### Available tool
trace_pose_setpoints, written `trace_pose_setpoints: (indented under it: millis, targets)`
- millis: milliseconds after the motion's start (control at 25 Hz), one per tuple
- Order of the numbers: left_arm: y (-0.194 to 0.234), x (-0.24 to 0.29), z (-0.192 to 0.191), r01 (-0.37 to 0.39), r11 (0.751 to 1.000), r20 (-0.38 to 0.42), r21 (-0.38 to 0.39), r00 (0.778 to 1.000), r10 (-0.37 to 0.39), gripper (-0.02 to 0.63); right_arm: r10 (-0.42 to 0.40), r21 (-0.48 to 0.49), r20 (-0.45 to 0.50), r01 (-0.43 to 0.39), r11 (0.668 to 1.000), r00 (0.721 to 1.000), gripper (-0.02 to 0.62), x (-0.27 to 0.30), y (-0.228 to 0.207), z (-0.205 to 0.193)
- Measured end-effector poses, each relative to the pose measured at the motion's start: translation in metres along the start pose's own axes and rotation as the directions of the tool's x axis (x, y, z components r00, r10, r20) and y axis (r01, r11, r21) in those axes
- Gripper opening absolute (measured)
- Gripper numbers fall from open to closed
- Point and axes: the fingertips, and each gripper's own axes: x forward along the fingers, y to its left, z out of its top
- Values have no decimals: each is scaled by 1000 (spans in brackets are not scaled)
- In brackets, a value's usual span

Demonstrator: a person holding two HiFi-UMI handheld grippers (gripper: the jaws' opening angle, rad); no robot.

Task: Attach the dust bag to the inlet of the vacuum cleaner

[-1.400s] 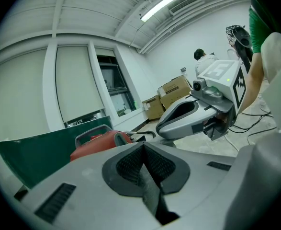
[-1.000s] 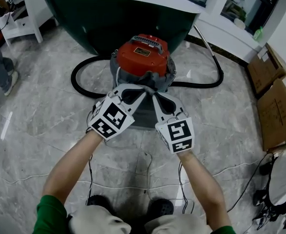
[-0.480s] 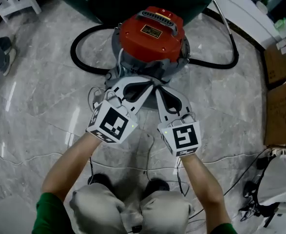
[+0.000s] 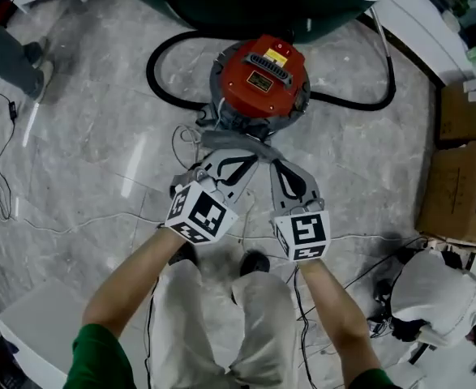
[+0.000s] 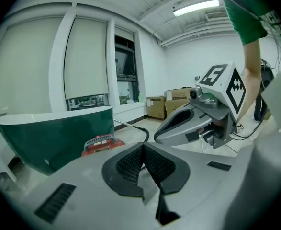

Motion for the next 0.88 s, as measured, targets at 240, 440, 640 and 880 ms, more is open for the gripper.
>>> trace_pose_setpoints:
  millis: [240,440,640,880]
  targets:
    - [-5,-66,115,-26,993,-23,-113,999,23,5,4,37,-60,-2,999,998,11,-83,4,88]
    - [-12,-114,206,-51,981,-20,-189,999,49,5,15,66,-88,-9,998,996,11,-152,11,155]
    - [-29,-161,267,-61,966,-38,-252,998,53,5,-6,78,-94,14,997,996,11,-216,18,222]
    - [-18,-206,341,-81,948,-9,-308,997,82,5,-3,96,-55,8,995,998,11,-262,25,296]
